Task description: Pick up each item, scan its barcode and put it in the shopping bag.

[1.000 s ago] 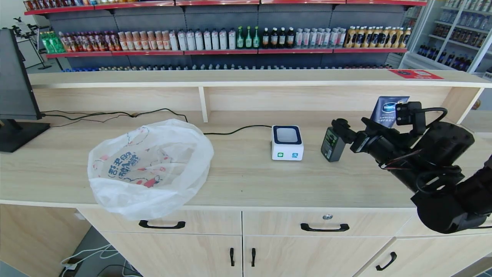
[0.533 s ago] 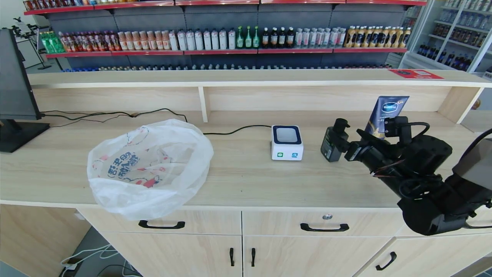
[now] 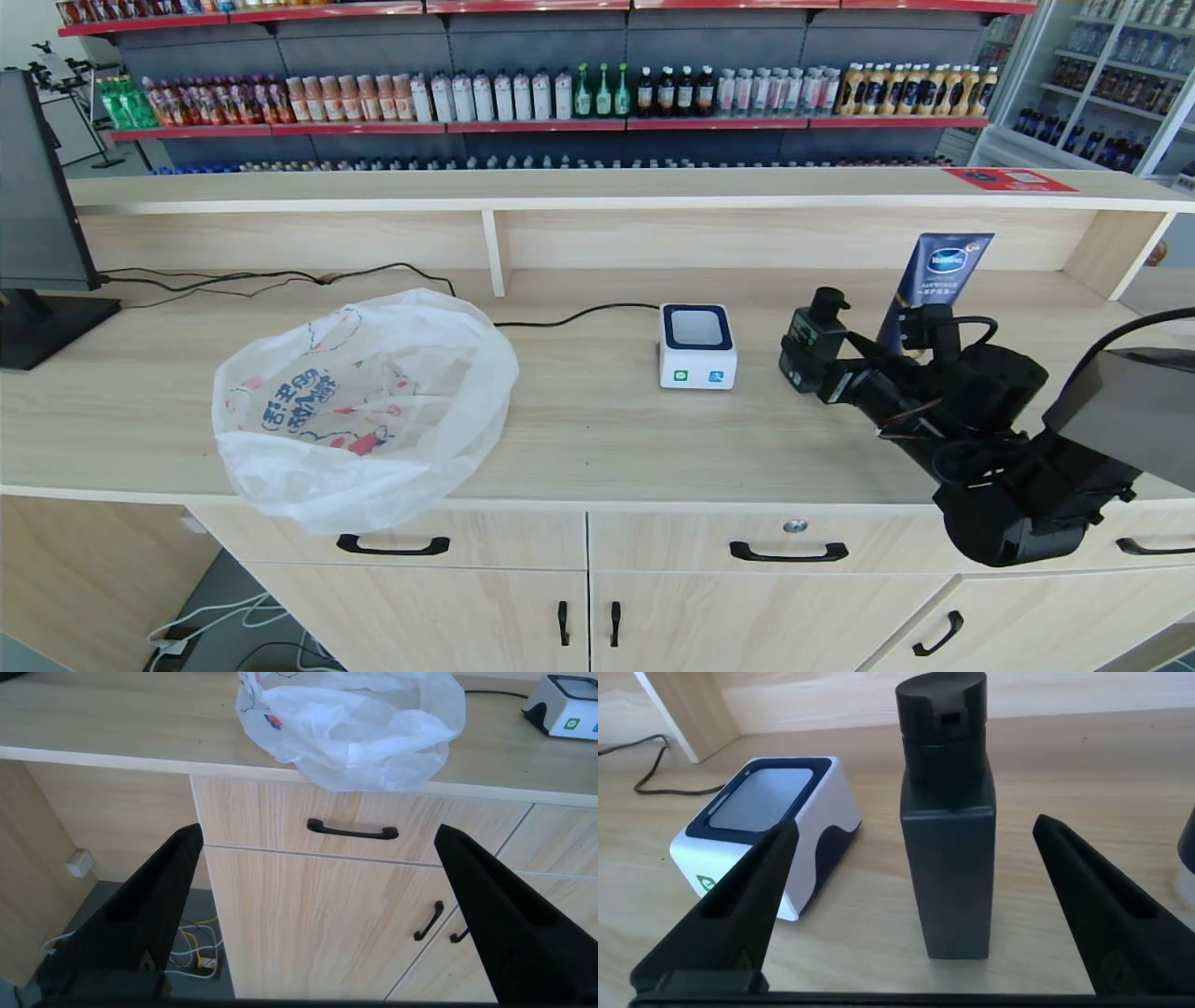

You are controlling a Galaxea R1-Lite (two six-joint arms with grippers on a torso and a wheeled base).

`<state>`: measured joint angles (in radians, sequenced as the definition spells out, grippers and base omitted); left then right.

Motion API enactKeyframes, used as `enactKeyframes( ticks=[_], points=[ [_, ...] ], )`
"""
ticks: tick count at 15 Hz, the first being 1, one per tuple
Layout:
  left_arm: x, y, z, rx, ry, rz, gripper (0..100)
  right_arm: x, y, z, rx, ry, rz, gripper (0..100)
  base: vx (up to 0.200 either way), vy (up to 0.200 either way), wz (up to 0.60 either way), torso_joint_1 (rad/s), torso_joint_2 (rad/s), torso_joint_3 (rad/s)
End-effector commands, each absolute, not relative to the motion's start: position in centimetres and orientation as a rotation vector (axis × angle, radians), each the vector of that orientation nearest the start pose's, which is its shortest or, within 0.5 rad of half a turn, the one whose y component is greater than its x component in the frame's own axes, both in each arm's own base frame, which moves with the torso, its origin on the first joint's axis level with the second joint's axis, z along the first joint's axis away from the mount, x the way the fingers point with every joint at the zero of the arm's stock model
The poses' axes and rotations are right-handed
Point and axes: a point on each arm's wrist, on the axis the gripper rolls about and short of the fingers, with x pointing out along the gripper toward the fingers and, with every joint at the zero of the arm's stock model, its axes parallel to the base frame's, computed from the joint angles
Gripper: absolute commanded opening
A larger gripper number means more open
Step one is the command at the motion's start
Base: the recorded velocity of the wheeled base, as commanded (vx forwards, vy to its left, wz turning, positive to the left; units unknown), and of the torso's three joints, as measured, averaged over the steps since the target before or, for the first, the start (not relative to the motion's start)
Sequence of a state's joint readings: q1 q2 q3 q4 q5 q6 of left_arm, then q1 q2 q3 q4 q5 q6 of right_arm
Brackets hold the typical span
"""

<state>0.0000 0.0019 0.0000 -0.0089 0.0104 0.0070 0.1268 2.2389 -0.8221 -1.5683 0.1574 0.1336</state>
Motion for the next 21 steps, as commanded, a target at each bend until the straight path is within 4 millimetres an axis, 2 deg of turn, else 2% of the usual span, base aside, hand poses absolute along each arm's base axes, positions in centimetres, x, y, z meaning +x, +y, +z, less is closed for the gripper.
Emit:
enactKeyframes(
  ticks=[1, 2, 3, 5, 9, 17, 18, 21],
  points=[
    [-2.3, 0.0, 7.6, 0.008, -0.008, 0.011, 100, 39.4, 5.4, 8.4, 0.131, -0.136, 0.301, 100, 0.000, 0.000, 0.00, 0.000, 0.00, 0.000],
    [-2.3, 0.0, 7.6, 0.008, -0.008, 0.011, 100, 39.4, 5.4, 8.4, 0.131, -0.136, 0.301, 100, 0.000, 0.000, 0.00, 0.000, 0.00, 0.000],
    [-2.3, 0.0, 7.6, 0.006, -0.008, 0.011, 100, 40.8, 5.4, 7.9, 0.132, -0.157, 0.296, 100, 0.000, 0.000, 0.00, 0.000, 0.00, 0.000],
    [-2.3, 0.0, 7.6, 0.008, -0.008, 0.011, 100, 41.3, 5.5, 7.3, 0.132, -0.157, 0.295, 100, 0.000, 0.000, 0.00, 0.000, 0.00, 0.000],
    [-2.3, 0.0, 7.6, 0.008, -0.008, 0.011, 100, 42.0, 5.5, 6.6, 0.131, -0.156, 0.290, 100, 0.000, 0.000, 0.00, 0.000, 0.00, 0.000],
    [-2.3, 0.0, 7.7, 0.006, -0.009, 0.011, 100, 42.9, 5.8, 6.8, 0.131, -0.187, 0.276, 100, 0.000, 0.000, 0.00, 0.000, 0.00, 0.000],
    [-2.3, 0.0, 7.6, 0.008, -0.008, 0.011, 100, 43.0, 6.1, 6.9, 0.132, -0.193, 0.283, 0, 0.000, 0.000, 0.00, 0.000, 0.00, 0.000],
    [-2.3, 0.0, 7.6, 0.006, -0.008, 0.011, 100, 43.0, 6.0, 6.9, 0.132, -0.193, 0.281, 0, 0.000, 0.000, 0.00, 0.000, 0.00, 0.000]
  ],
)
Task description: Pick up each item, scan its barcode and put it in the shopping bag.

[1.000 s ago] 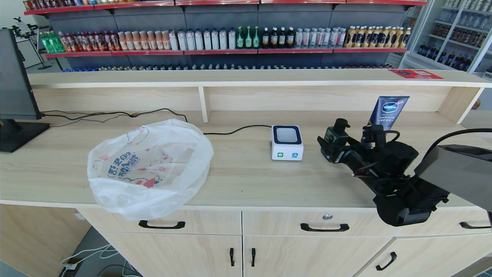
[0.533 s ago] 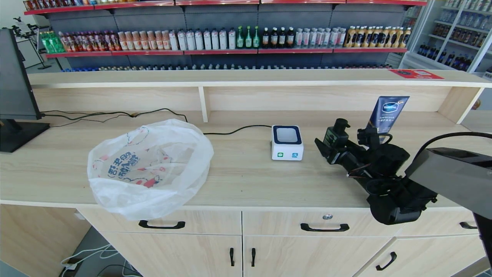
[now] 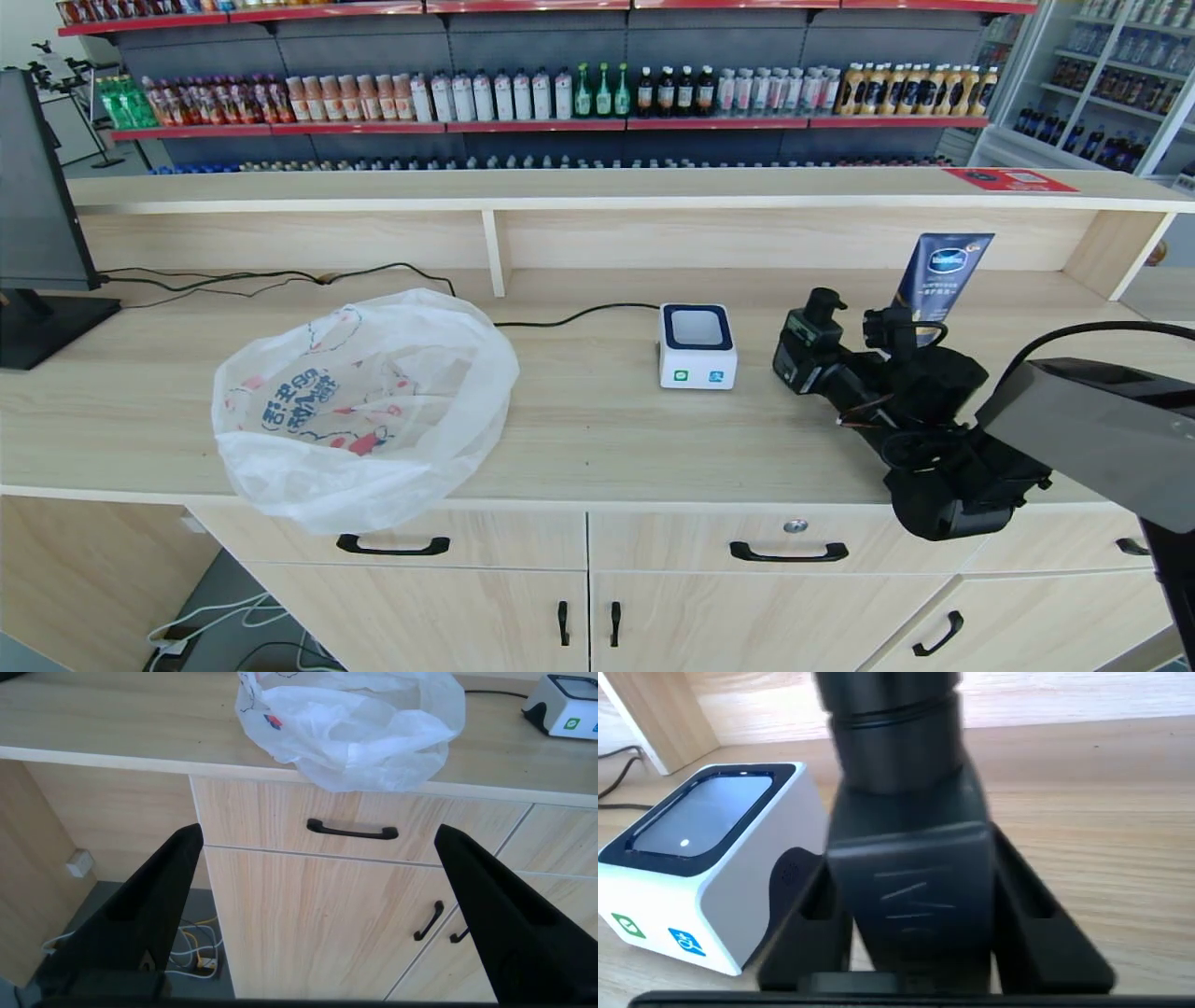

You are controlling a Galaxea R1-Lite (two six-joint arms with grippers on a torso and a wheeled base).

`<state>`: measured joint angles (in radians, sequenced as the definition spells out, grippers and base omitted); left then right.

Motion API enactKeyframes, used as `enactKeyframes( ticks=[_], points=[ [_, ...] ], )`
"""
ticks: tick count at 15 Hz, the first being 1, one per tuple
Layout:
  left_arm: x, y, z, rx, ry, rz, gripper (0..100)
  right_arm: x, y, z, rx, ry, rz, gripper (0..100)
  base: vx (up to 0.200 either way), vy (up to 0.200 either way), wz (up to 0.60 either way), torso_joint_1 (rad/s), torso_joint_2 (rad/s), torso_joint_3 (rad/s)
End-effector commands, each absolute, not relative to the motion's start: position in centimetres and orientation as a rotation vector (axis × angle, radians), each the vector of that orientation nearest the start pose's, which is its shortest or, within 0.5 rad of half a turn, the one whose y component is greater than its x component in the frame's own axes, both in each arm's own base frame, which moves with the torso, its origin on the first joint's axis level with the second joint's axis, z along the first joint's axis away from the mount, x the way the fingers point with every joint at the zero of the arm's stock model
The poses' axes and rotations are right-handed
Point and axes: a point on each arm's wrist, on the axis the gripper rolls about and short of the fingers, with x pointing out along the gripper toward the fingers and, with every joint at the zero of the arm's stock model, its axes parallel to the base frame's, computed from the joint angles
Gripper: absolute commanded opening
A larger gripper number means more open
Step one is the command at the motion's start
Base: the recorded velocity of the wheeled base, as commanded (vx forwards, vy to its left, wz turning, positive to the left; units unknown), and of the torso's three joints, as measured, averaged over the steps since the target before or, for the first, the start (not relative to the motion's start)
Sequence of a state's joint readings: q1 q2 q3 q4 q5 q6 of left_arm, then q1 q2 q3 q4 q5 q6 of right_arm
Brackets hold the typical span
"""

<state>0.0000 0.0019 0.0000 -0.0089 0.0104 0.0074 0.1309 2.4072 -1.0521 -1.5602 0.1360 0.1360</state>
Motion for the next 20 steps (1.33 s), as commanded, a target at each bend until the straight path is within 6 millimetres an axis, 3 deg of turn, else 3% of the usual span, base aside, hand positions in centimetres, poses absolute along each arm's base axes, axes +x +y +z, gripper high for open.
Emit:
enactKeyframes(
  ticks=[1, 4, 8, 11, 14, 16, 20],
  points=[
    [-2.3, 0.0, 7.6, 0.008, -0.006, 0.011, 100, 43.0, 6.0, 7.1, 0.132, -0.200, 0.282, 0, 0.000, 0.000, 0.00, 0.000, 0.00, 0.000],
    [-2.3, 0.0, 7.6, 0.008, -0.008, 0.011, 100, 42.7, 6.0, 7.6, 0.139, -0.208, 0.284, 0, 0.000, 0.000, 0.00, 0.000, 0.00, 0.000],
    [-2.3, 0.0, 7.6, 0.008, -0.008, 0.011, 100, 38.6, 5.5, 12.5, 0.149, -0.248, 0.310, 0, 0.000, 0.000, 0.00, 0.000, 0.00, 0.000],
    [-2.3, 0.0, 7.6, 0.008, -0.008, 0.011, 100, 32.7, 6.8, 17.0, 0.184, -0.291, 0.381, 0, 0.000, 0.000, 0.00, 0.000, 0.00, 0.000],
    [-2.3, 0.0, 7.6, 0.008, -0.008, 0.011, 100, 24.4, 8.0, 19.8, 0.186, -0.331, 0.437, 0, 0.000, 0.000, 0.00, 0.000, 0.00, 0.000],
    [-2.3, 0.0, 7.6, 0.008, -0.008, 0.011, 100, 20.9, 9.5, 20.4, 0.142, -0.358, 0.498, 0, 0.000, 0.000, 0.00, 0.000, 0.00, 0.000],
    [-2.3, 0.0, 7.6, 0.006, -0.008, 0.011, 100, 15.6, 11.3, 18.9, 0.171, -0.287, 0.654, 0, 0.000, 0.000, 0.00, 0.000, 0.00, 0.000]
  ],
)
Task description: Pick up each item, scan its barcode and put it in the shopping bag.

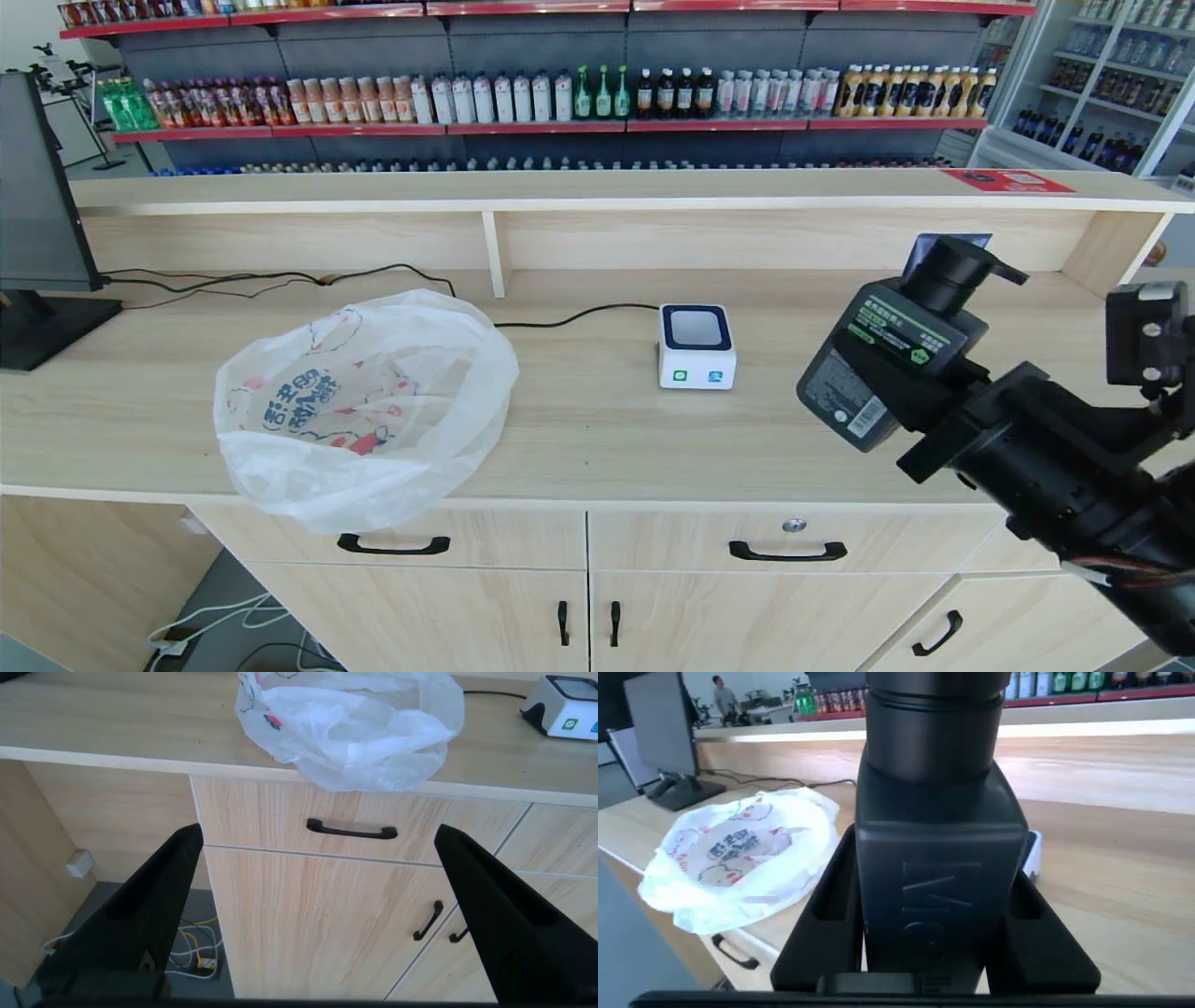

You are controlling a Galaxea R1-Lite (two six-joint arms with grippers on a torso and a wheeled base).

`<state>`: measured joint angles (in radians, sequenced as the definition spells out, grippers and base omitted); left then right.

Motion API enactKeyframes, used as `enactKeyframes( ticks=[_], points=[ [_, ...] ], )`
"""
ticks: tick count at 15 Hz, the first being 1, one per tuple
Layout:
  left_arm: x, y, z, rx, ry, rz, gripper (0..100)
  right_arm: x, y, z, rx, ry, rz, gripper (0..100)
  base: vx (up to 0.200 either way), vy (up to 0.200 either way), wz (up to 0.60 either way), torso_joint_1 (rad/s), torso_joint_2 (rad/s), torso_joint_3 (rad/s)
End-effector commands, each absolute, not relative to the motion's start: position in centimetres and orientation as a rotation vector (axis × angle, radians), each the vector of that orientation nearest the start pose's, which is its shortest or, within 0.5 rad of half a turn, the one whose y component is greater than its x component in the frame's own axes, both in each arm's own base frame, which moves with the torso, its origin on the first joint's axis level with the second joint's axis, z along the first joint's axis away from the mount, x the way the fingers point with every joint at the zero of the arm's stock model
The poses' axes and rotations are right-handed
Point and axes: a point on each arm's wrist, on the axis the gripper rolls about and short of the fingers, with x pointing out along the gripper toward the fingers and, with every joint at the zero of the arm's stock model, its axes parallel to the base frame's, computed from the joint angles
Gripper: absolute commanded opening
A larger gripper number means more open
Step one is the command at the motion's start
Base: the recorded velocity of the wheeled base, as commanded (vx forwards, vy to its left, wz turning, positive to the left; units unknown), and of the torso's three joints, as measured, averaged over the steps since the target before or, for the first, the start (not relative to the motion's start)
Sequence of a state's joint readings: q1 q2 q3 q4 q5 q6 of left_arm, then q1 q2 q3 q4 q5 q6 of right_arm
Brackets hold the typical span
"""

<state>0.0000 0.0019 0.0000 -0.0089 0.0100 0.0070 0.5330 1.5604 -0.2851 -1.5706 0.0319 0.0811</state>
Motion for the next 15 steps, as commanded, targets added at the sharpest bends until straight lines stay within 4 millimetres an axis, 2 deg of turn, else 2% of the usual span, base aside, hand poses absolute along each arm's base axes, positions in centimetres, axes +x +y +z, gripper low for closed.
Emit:
enactKeyframes(
  ticks=[1, 4, 7, 9, 12, 15],
  points=[
    [-2.3, 0.0, 7.6, 0.008, -0.008, 0.011, 100, 14.9, 11.9, 18.3, 0.167, -0.259, 0.699, 0, 0.000, 0.000, 0.00, 0.000, 0.00, 0.000],
    [-2.3, 0.0, 7.6, 0.006, -0.008, 0.011, 100, 13.5, 15.3, 18.3, 0.173, -0.224, 0.856, 0, 0.000, 0.000, 0.00, 0.000, 0.00, 0.000],
    [-2.3, 0.0, 7.6, 0.008, -0.008, 0.011, 100, 12.5, 19.6, 20.8, 0.262, -0.155, 1.013, 0, 0.000, 0.000, 0.00, 0.000, 0.00, 0.000],
    [-2.3, 0.0, 7.6, 0.006, -0.008, 0.011, 100, 12.0, 21.2, 22.6, 0.331, -0.106, 1.068, 0, 0.000, 0.000, 0.00, 0.000, 0.00, 0.000],
    [-2.3, 0.0, 7.6, 0.008, -0.008, 0.011, 100, 10.1, 23.7, 25.0, 0.479, 0.047, 1.185, 0, 0.000, 0.000, 0.00, 0.000, 0.00, 0.000],
    [-2.3, 0.0, 7.6, 0.008, -0.008, 0.011, 100, 9.1, 24.5, 26.2, 0.587, 0.120, 1.238, 0, 0.000, 0.000, 0.00, 0.000, 0.00, 0.000]
  ],
)
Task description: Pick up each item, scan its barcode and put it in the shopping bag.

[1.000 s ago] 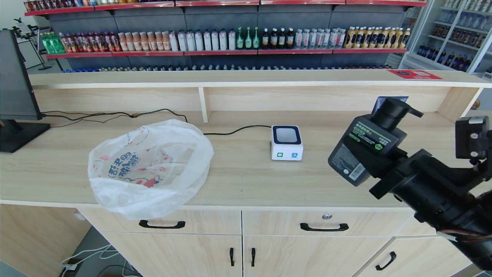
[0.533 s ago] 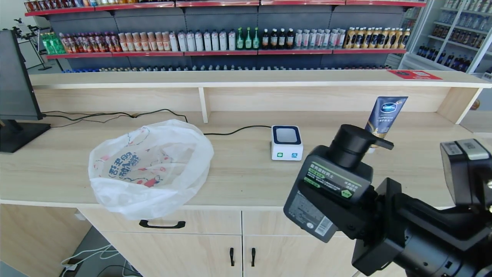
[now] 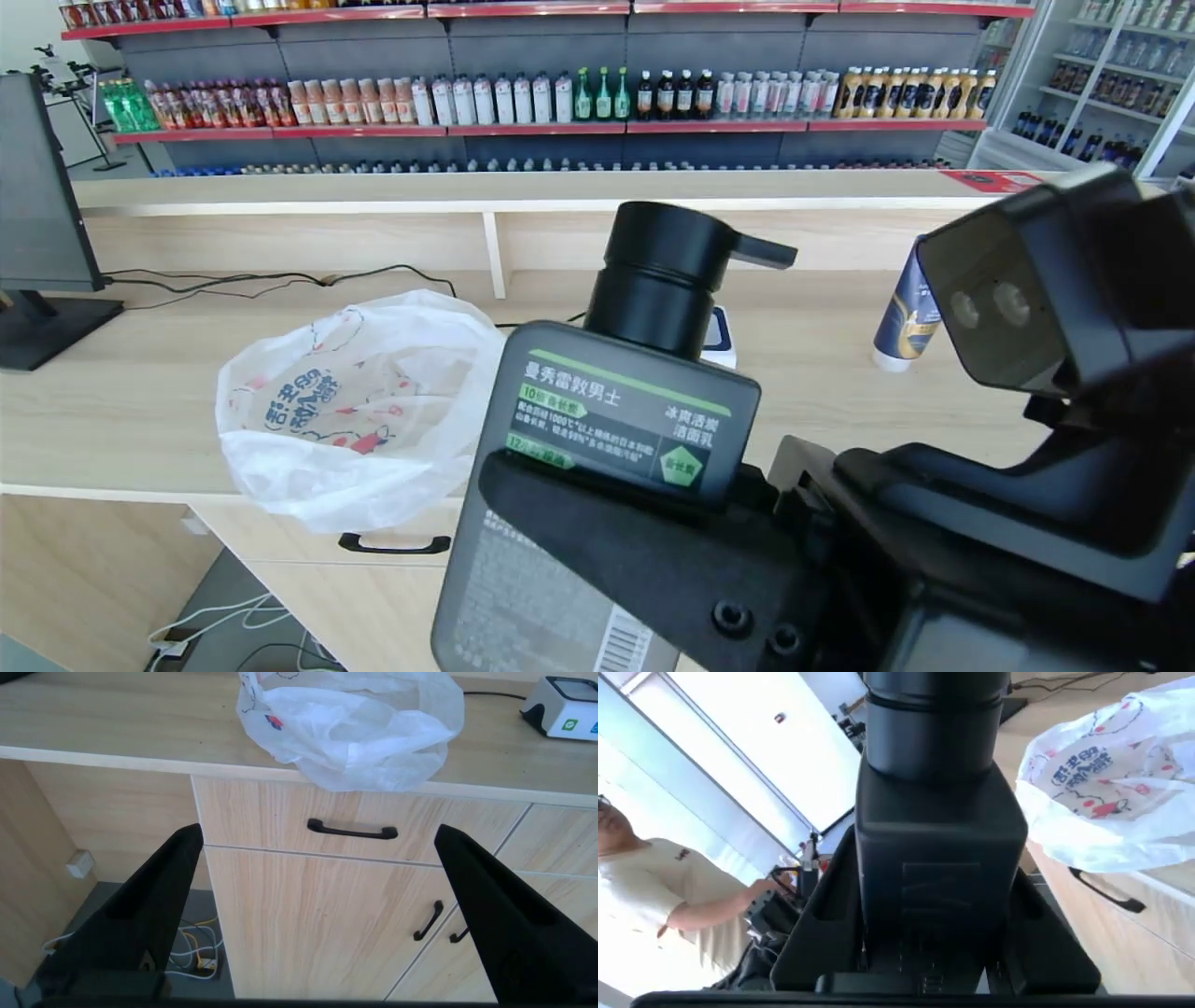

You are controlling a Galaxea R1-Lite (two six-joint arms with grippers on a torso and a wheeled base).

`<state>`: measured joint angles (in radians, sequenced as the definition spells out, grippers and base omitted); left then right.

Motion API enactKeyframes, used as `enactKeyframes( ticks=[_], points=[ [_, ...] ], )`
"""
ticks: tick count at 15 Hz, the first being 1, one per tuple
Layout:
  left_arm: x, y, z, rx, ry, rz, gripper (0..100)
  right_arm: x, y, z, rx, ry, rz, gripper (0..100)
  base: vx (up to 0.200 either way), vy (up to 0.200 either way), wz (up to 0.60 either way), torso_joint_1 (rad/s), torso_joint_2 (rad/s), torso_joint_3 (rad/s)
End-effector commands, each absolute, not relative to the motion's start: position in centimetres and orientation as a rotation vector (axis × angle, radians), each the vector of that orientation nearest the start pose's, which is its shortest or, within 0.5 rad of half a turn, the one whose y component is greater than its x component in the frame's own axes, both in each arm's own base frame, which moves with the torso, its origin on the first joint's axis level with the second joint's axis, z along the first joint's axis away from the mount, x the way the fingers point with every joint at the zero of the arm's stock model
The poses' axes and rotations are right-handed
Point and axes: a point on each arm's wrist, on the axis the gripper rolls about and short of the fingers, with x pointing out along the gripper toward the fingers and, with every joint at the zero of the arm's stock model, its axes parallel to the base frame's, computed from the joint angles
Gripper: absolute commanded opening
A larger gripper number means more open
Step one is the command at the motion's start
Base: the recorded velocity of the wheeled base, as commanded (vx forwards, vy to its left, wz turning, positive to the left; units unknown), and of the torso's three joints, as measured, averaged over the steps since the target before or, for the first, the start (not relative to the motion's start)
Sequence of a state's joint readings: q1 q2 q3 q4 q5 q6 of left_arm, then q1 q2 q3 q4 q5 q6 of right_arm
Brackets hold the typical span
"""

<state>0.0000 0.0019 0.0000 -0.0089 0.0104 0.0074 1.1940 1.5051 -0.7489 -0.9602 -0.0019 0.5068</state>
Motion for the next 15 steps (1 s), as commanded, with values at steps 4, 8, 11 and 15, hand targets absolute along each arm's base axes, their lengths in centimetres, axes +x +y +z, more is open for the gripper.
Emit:
enactKeyframes(
  ticks=[4, 8, 11, 15],
  points=[
    [-2.3, 0.0, 7.6, 0.008, -0.008, 0.011, 100, 8.0, 25.0, 27.3, 0.671, 0.168, 1.292, 0, 0.000, 0.000, 0.00, 0.000, 0.00, 0.000],
    [-2.3, 0.0, 7.6, 0.008, -0.008, 0.011, 100, 7.8, 24.8, 27.7, 0.739, 0.200, 1.300, 0, 0.000, 0.000, 0.00, 0.000, 0.00, 0.000],
    [-2.3, 0.0, 7.6, 0.008, -0.008, 0.011, 100, 7.5, 23.9, 28.0, 0.793, 0.222, 1.304, 0, 0.000, 0.000, 0.00, 0.000, 0.00, 0.000],
    [-2.3, 0.0, 7.6, 0.008, -0.008, 0.011, 100, 7.4, 23.2, 27.5, 0.812, 0.258, 1.296, 0, 0.000, 0.000, 0.00, 0.000, 0.00, 0.000]
  ],
)
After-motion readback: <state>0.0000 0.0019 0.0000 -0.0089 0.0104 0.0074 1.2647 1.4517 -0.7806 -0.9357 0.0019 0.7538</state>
